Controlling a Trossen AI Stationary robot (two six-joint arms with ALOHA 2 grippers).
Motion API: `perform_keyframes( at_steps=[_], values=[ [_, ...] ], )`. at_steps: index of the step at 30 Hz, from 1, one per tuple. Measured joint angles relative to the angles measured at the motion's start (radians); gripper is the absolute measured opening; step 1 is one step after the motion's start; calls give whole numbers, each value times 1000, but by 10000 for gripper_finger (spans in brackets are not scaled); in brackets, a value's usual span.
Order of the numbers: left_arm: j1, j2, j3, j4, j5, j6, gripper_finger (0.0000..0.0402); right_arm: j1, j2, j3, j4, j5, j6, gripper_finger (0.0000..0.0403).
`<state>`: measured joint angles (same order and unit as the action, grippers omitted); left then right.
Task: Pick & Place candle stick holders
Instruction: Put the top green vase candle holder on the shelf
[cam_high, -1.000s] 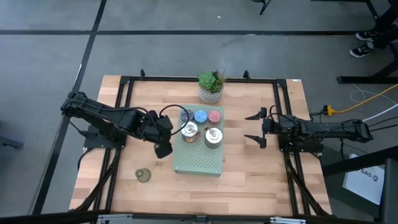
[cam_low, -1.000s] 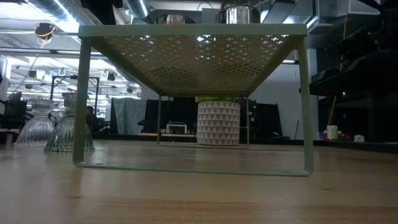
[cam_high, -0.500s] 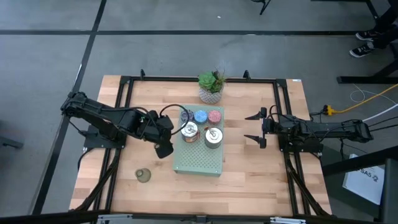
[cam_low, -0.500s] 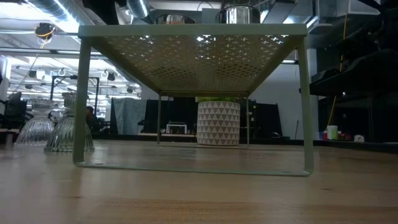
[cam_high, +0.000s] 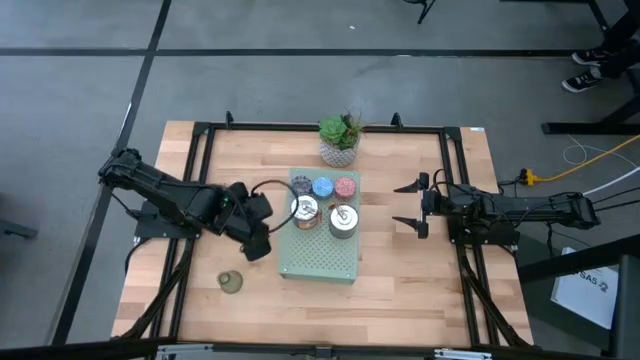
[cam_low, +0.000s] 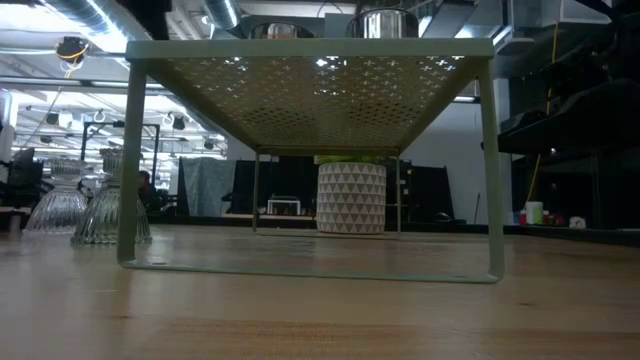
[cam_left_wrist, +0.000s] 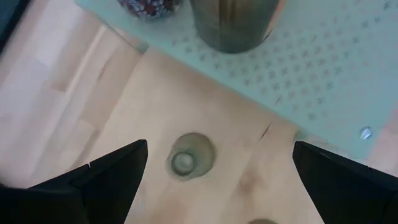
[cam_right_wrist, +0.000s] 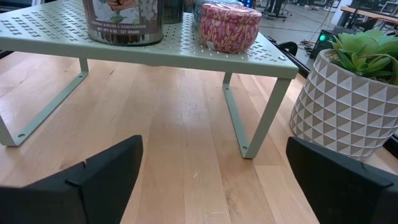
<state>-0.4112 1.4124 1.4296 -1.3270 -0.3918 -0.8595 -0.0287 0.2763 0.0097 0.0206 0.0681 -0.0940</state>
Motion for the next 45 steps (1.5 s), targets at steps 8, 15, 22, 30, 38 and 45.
perform_keyframes(
  at_steps=[8, 15, 22, 30, 38, 45],
  values=[
    [-144, 0, 0, -37, -227, 25, 400, 0, 0, 0, 0, 0, 0, 399],
    [-198, 0, 0, -38, -294, 34, 400, 0, 0, 0, 0, 0, 0, 399],
    [-182, -1, 0, -47, -178, -43, 393, 0, 0, 0, 0, 0, 0, 399],
    [-169, 2, -168, -34, -92, 63, 315, 0, 0, 0, 0, 0, 0, 399],
    [-184, 2, -332, 66, -108, 158, 280, 0, 0, 0, 0, 0, 0, 399],
    [-176, 2, -409, 205, -110, 203, 268, 0, 0, 0, 0, 0, 0, 399]
  ],
)
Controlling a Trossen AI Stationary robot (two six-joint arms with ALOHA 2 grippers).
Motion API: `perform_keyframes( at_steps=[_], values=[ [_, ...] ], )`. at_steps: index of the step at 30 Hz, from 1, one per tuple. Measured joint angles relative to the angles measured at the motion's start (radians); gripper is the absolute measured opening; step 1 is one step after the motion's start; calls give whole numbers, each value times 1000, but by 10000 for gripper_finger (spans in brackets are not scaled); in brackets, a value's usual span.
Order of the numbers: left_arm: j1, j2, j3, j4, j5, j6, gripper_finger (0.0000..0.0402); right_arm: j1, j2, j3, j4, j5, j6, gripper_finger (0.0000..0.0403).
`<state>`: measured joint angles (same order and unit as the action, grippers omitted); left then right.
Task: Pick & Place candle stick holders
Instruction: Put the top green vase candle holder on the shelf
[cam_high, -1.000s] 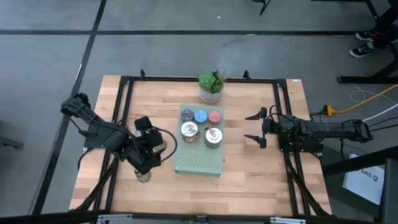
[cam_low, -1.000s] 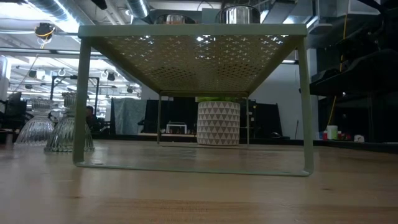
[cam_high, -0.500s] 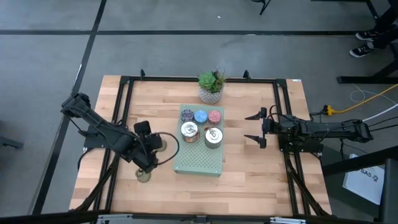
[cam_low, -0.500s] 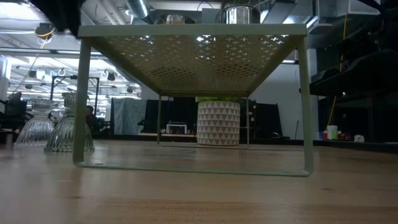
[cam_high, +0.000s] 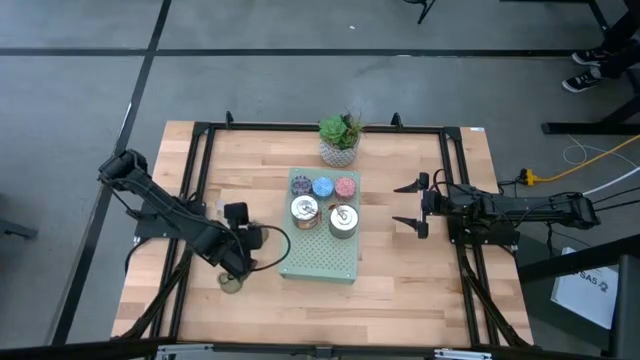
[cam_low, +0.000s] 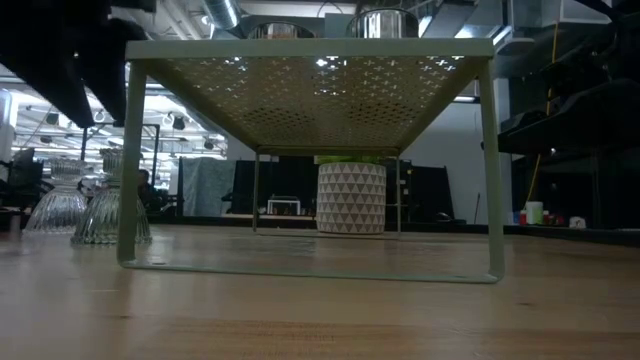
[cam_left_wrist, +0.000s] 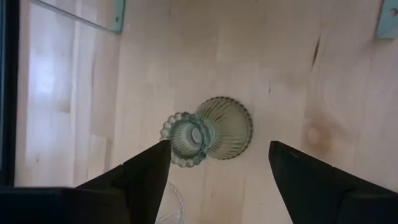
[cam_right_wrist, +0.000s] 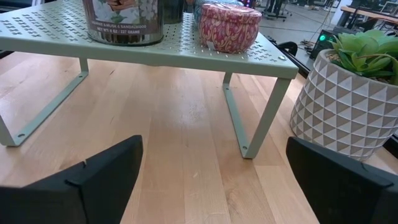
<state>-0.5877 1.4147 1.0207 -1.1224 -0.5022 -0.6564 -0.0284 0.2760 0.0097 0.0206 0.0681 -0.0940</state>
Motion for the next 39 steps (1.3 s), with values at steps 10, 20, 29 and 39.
perform_keyframes(
  at_steps=[10, 20, 29, 39],
  values=[
    [33, 0, -102, 92, -2, 26, 234, 0, 0, 0, 0, 0, 0, 399],
    [43, 0, -185, 232, 8, 68, 198, 0, 0, 0, 0, 0, 0, 399],
    [48, -2, -191, 227, 15, 56, 150, 0, 0, 0, 0, 0, 0, 399],
    [48, -3, -191, 223, 31, 52, 59, 0, 0, 0, 0, 0, 0, 399]
  ],
)
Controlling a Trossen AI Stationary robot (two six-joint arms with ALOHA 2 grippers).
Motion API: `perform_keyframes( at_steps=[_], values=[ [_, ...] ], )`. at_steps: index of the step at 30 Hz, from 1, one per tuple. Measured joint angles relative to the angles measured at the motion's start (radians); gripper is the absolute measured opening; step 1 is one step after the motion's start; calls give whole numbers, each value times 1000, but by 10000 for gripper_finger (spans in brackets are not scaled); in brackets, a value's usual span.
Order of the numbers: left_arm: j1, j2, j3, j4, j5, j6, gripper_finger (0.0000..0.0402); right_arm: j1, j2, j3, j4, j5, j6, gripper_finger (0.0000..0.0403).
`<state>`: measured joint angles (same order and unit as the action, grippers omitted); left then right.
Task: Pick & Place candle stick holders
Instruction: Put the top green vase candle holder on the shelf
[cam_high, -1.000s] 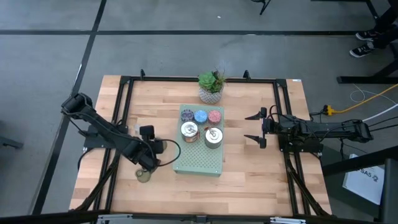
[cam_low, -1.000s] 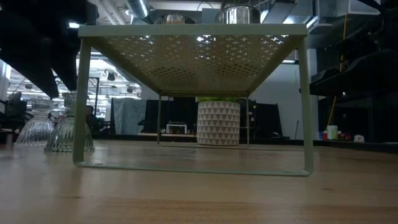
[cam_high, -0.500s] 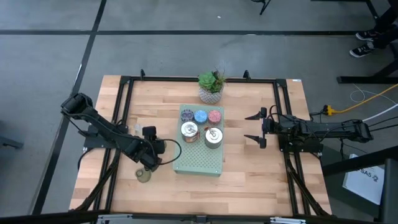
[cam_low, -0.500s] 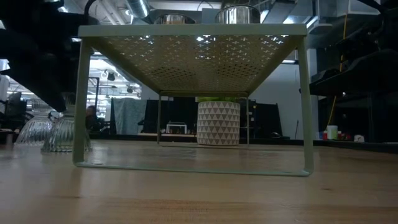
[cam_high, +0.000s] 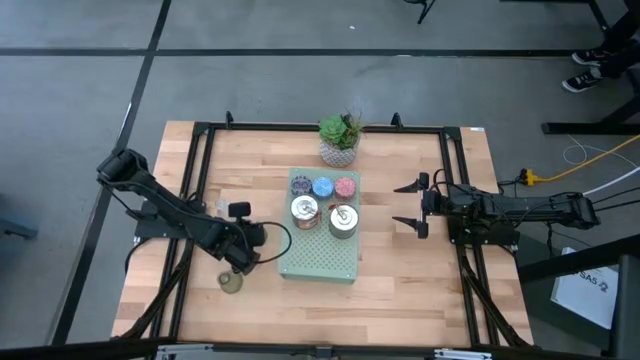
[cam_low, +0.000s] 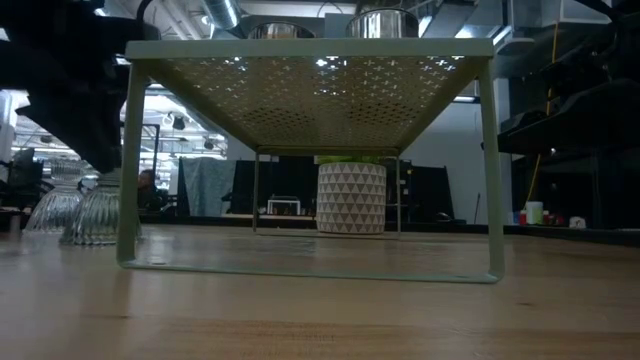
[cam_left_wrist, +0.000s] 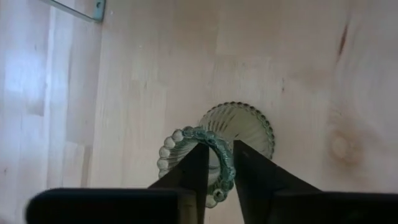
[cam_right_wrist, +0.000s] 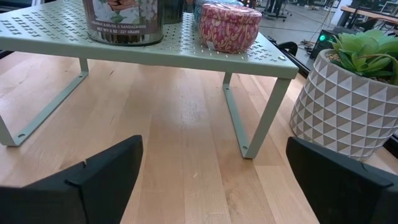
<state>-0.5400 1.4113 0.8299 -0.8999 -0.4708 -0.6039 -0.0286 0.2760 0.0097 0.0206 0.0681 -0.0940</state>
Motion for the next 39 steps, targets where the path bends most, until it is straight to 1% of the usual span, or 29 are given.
perform_keyframes(
  at_steps=[3, 6, 11, 19, 22, 27, 32, 39],
  values=[
    [-1, -5, 0, -5, 22, -1, 37, 0, 0, 0, 0, 0, 0, 399],
    [0, -17, 5, -17, 33, -7, 35, 0, 0, 0, 0, 0, 0, 399],
    [0, -50, 30, -110, 72, -61, 33, 0, 0, 0, 0, 0, 0, 399],
    [0, -133, 59, -118, 84, -117, 32, 0, 0, 0, 0, 0, 0, 399],
    [-2, -155, 83, -159, 83, -138, 32, 0, 0, 0, 0, 0, 0, 399],
    [-2, -164, 171, -302, 85, -179, 31, 0, 0, 0, 0, 0, 0, 399],
    [-2, -164, 281, -418, 91, -187, 31, 0, 0, 0, 0, 0, 0, 399],
    [-2, -164, 435, -497, 90, -169, 31, 0, 0, 0, 0, 0, 0, 399]
  ],
)
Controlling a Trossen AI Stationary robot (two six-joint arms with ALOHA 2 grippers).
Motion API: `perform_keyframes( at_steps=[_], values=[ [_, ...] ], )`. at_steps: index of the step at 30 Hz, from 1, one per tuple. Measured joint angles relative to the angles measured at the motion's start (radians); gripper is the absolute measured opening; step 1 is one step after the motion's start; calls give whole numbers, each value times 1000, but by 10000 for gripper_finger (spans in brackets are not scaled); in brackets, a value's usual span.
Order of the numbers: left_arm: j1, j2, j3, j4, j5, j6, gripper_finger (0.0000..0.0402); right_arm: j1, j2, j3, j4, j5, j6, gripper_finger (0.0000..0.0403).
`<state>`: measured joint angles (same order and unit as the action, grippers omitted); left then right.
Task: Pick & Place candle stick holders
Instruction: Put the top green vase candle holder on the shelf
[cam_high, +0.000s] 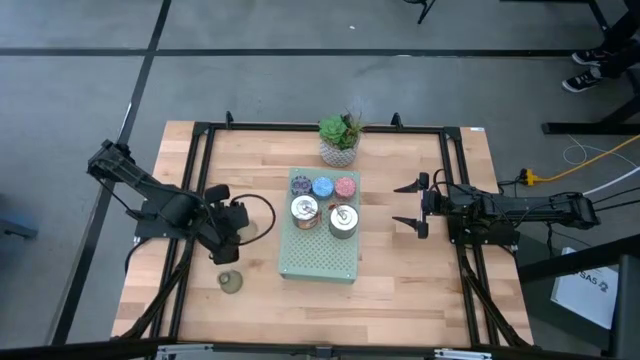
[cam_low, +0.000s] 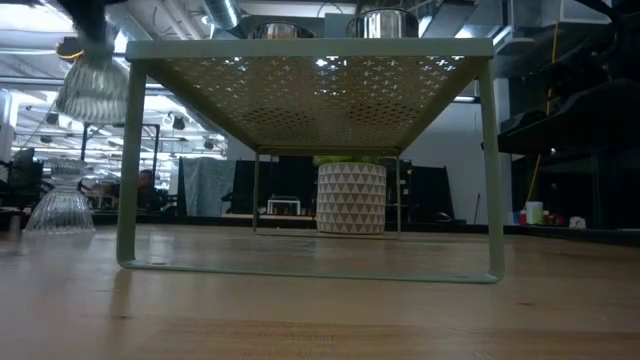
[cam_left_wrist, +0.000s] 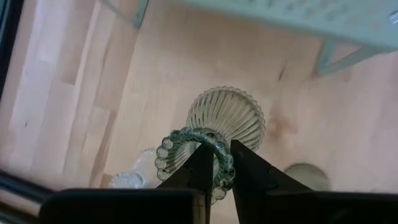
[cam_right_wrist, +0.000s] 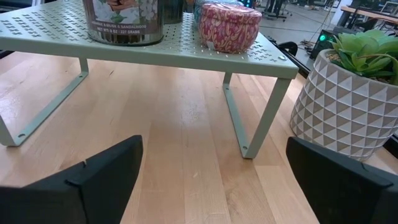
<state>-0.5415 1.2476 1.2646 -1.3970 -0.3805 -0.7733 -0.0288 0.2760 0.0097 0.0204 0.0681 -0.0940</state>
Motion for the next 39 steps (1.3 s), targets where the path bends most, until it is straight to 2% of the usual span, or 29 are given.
perform_keyframes(
  at_steps=[11, 20, 33, 39],
  values=[
    [0, 52, 149, 31, -5, 48, 31, 0, 0, 0, 0, 0, 0, 399],
    [0, 218, 274, 40, 42, 144, 31, 0, 0, 0, 0, 0, 0, 399],
    [8, 451, 603, 36, 92, 446, 31, 0, 0, 0, 0, 0, 0, 399],
    [38, 534, 700, 36, 114, 576, 31, 0, 0, 0, 0, 0, 0, 399]
  ],
)
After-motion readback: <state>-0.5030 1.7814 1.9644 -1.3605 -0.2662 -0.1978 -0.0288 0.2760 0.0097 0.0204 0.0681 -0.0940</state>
